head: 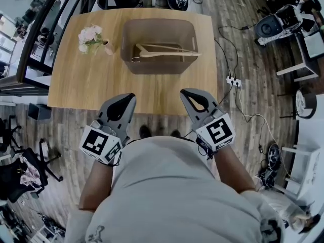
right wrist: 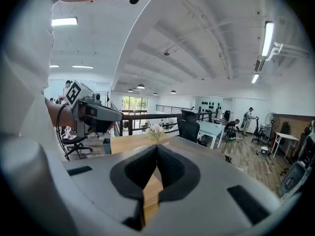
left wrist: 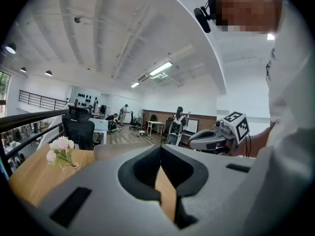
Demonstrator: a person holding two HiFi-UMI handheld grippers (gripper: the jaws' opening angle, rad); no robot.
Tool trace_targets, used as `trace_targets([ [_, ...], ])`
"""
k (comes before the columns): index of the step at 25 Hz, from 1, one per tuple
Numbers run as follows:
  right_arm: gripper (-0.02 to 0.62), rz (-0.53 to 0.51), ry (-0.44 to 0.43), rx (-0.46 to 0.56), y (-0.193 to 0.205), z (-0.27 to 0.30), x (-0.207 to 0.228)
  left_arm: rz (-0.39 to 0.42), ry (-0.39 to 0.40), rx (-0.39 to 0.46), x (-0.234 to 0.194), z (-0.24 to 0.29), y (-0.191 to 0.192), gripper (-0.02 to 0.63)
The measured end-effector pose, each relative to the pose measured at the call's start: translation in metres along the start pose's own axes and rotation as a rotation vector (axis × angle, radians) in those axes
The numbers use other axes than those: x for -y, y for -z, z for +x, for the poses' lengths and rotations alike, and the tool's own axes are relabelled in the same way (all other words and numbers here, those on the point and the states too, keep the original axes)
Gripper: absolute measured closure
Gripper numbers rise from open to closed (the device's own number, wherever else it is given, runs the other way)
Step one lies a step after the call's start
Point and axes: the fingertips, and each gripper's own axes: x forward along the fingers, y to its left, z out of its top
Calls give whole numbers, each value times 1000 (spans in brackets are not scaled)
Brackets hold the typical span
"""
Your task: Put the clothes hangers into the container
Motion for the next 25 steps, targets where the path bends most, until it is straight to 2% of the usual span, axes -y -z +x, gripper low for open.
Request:
trace_targets([
  [8,589,-4,-88,21,24,-55,20,-13,-65,-6,66,29,10,600],
  [18,589,14,-208,48,51,-97,7,-32,-153,-46,125,24,33,600],
  [21,589,3,-225,41,59,-106,-3,-22,-154,-51,137,18,36,600],
  [25,589,12,-207,37,62,-117,-17,-7,-139,-50,146,1,39,600],
])
